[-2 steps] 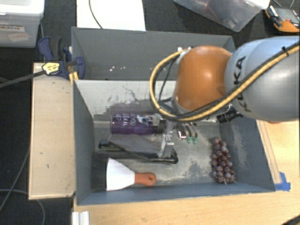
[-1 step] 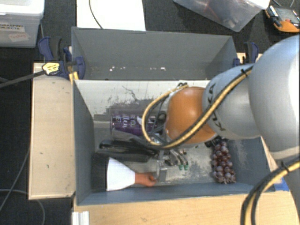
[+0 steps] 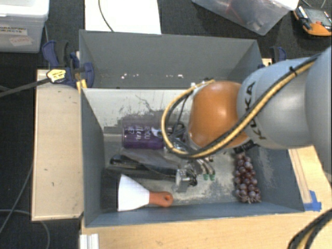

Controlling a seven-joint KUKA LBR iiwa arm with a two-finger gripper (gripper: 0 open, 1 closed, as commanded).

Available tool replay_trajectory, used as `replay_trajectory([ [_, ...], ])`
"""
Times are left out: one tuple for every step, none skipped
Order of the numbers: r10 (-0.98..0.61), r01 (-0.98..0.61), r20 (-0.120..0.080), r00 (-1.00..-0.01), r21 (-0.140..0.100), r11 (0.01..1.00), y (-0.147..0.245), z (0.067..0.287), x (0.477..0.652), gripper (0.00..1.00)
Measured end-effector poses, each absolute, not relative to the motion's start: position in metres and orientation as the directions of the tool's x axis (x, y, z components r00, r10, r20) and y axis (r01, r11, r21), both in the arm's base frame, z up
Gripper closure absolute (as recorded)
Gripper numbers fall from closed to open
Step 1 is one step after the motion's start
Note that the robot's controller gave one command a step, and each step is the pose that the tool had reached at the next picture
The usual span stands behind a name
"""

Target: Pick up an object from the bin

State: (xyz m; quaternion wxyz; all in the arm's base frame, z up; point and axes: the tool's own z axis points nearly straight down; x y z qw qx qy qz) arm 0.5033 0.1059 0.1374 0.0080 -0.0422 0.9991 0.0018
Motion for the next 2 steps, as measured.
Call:
replay_trajectory([
  [-0.038, -0.038, -0.003, -0.999, 0.002, 0.999, 0.108, 0.1, 0.483, 0.0],
  [0.006, 0.006, -0.022, -1.0, 0.006, 1.0, 0.106, 0.072, 0.494, 0.0],
])
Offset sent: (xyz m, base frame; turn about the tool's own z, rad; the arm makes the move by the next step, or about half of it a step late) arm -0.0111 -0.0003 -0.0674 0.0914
